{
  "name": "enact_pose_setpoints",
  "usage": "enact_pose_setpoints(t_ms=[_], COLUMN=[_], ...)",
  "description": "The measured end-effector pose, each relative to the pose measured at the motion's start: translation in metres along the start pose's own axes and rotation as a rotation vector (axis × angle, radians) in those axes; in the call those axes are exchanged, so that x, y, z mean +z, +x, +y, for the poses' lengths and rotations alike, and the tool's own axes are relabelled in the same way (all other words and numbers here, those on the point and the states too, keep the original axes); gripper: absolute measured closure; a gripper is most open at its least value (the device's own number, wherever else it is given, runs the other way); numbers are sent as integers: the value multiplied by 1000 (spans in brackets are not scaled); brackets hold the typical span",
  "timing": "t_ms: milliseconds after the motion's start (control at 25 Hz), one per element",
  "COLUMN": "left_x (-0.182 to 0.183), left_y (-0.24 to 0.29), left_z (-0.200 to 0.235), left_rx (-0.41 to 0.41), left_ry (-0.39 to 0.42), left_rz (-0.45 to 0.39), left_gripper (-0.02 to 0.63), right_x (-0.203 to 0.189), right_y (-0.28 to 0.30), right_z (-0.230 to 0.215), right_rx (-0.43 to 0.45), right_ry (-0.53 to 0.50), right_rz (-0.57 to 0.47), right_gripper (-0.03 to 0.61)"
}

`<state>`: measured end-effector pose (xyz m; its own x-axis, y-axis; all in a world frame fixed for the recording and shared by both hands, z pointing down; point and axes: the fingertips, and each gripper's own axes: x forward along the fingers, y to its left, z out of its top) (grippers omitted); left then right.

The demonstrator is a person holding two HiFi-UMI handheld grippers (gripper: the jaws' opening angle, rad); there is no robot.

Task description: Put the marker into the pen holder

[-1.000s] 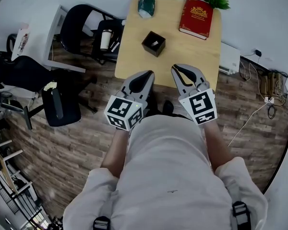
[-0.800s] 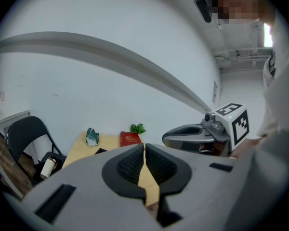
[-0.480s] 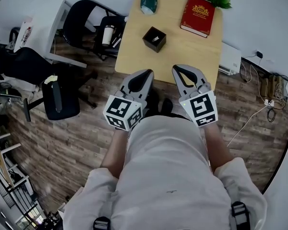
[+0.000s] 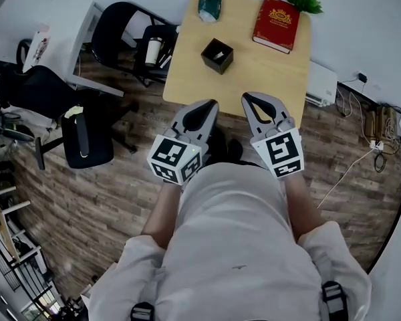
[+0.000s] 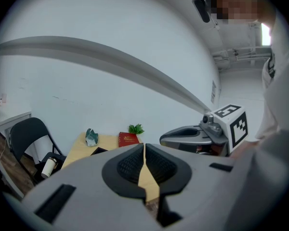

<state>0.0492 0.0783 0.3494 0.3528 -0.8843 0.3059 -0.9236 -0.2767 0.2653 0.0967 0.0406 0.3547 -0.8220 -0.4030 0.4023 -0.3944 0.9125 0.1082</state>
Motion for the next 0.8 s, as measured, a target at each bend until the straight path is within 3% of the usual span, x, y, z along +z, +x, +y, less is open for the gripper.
enact_pose_setpoints(t_ms=[800], left_x=[1], left_y=[7], left_z=[-1], left_rx=[6], left_ry=[7], left_rz=[3], left_gripper=[600], right_x=[-1], right_y=[-2], right_z=[-8], right_rx=[-1], right_ry=[20], right_rz=[-10], right_gripper=[578])
